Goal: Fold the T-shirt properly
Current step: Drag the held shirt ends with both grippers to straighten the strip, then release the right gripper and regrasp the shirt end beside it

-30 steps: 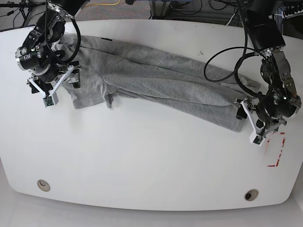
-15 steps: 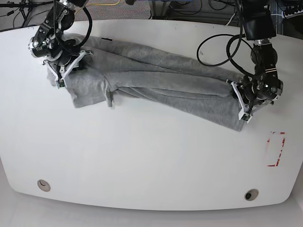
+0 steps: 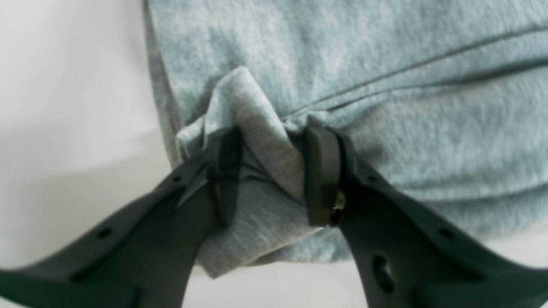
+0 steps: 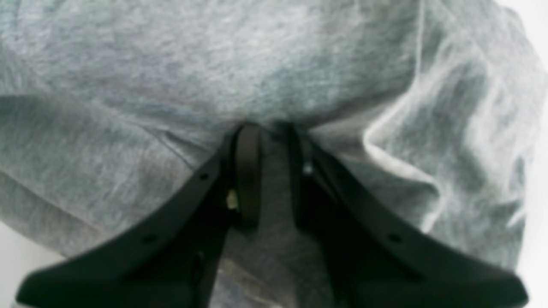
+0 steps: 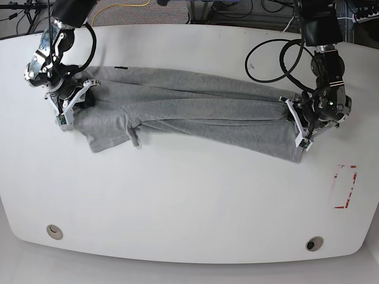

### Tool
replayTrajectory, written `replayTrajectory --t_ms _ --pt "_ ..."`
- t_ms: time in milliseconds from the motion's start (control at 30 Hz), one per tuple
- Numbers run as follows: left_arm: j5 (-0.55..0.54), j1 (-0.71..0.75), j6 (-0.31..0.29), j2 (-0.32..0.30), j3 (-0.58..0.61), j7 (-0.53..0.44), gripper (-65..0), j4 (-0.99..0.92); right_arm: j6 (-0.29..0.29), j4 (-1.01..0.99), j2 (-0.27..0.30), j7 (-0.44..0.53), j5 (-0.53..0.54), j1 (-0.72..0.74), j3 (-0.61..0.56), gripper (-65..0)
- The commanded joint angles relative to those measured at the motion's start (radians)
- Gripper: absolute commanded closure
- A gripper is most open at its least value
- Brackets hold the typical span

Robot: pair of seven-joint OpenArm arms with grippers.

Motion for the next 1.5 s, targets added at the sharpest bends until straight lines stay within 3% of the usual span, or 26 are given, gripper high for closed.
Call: replayTrajectory --t_ms 0,200,400,567,667,867,1033,1267,1467 --pt "0.011 0.010 -0.001 -0.002 -0.001 0.066 -22.1 0.039 -0.018 -0.086 0.050 -0.043 -0.093 0.010 -0.039 -12.4" --pt "0.013 0.058 -0.001 0.030 -0.001 0.114 -22.1 0.126 -0.018 -0.184 0.119 -0.014 -0.085 0.065 -0.114 -12.4" --pt "0.013 0.122 -0.001 0.033 -0.001 0.138 -22.1 0.194 -0.018 -0.178 0.127 -0.014 -0.084 0.078 -0.119 -12.4" --pt "0.011 0.155 -0.001 0.035 -0.001 0.140 -22.1 0.235 -0.018 -0.036 0.127 -0.034 -0.084 0.070 -0.119 -13.2" --pt "0.011 0.153 -0.001 0.035 -0.001 0.140 -22.1 0.257 -0.018 0.064 0.119 -0.083 -0.084 0.070 -0.117 -19.3" --pt "0.011 0.122 -0.001 0.035 0.001 0.155 -22.2 0.303 -0.018 0.248 0.101 -0.163 -0.088 0.084 -0.116 -42.2" --pt "0.010 0.070 -0.001 0.035 0.001 0.247 -22.2 0.326 -0.018 0.308 0.091 -0.227 -0.093 0.156 -0.116 -45.8" --pt "0.010 0.049 -0.001 0.035 0.001 0.278 -22.2 0.383 -0.018 0.156 0.090 -0.221 -0.094 0.292 -0.121 -46.6" --pt "0.010 0.035 -0.001 0.035 0.001 0.278 -22.2 0.396 -0.018 -0.105 0.097 -0.091 -0.094 0.374 -0.122 -46.6"
